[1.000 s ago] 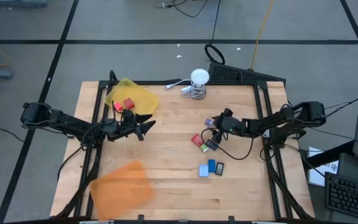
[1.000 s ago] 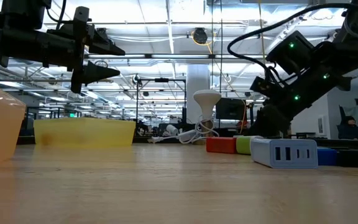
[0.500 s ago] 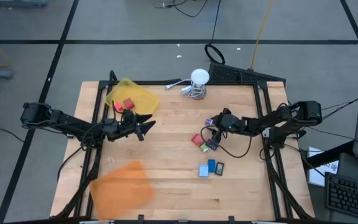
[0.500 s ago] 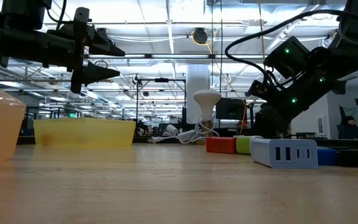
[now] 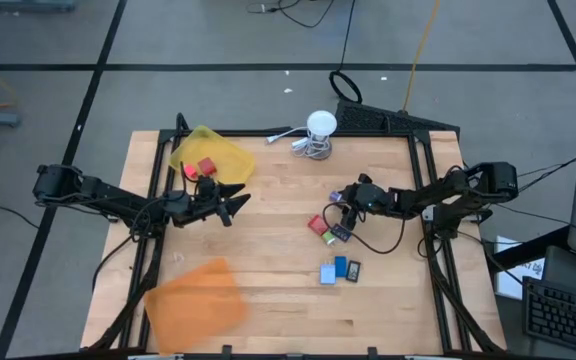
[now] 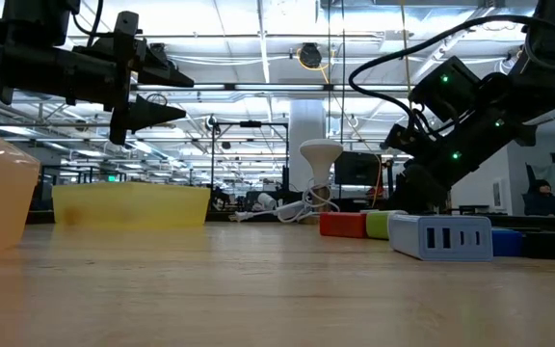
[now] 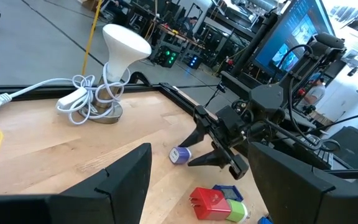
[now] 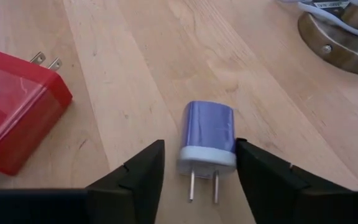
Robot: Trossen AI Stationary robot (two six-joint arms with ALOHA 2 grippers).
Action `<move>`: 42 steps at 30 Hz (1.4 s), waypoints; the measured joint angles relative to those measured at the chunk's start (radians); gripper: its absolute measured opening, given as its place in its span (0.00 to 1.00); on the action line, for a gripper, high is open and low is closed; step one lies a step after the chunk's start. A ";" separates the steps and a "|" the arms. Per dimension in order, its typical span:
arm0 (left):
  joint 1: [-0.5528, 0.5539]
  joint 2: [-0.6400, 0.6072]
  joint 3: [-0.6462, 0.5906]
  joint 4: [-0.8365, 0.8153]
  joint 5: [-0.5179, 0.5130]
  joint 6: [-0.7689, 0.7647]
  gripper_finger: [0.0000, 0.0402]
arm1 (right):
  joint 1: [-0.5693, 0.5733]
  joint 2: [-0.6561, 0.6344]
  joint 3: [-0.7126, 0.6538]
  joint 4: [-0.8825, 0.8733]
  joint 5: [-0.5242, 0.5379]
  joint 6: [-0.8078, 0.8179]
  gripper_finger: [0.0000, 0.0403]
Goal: Pick & Place Office items
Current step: Put the violet charger adapter into the yellow bin
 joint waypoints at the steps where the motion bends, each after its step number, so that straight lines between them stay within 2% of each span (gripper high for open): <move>1: 0.000 0.000 0.000 0.000 0.000 0.000 0.67 | 0.000 0.000 0.000 0.000 0.000 0.000 0.44; 8: 0.000 0.000 0.000 0.000 0.000 0.003 0.67 | 0.000 0.000 0.000 -0.002 -0.005 -0.001 0.34; 15: 0.000 0.000 0.000 -0.002 -0.003 0.011 0.67 | -0.001 -0.004 0.000 0.000 -0.024 -0.044 0.33; 20: 0.000 0.000 0.000 -0.043 -0.007 -0.052 0.67 | 0.031 -0.059 0.002 -0.005 -0.024 -0.105 0.33; 25: 0.000 0.028 0.000 -0.047 0.053 -0.140 0.67 | 0.097 -0.155 0.002 0.016 -0.014 -0.178 0.33; 29: 0.000 0.087 0.023 -0.031 0.078 -0.203 0.67 | 0.172 -0.229 0.003 0.060 0.042 -0.260 0.33; 36: -0.001 0.272 0.178 -0.039 0.136 -0.208 0.67 | 0.322 -0.275 0.013 0.114 0.202 -0.491 0.32; 39: -0.001 0.362 0.282 -0.039 0.176 -0.167 0.67 | 0.363 -0.275 0.025 0.113 0.273 -0.574 0.32; 42: -0.001 0.440 0.390 -0.040 0.204 -0.097 0.67 | 0.385 -0.275 0.028 0.113 0.301 -0.620 0.32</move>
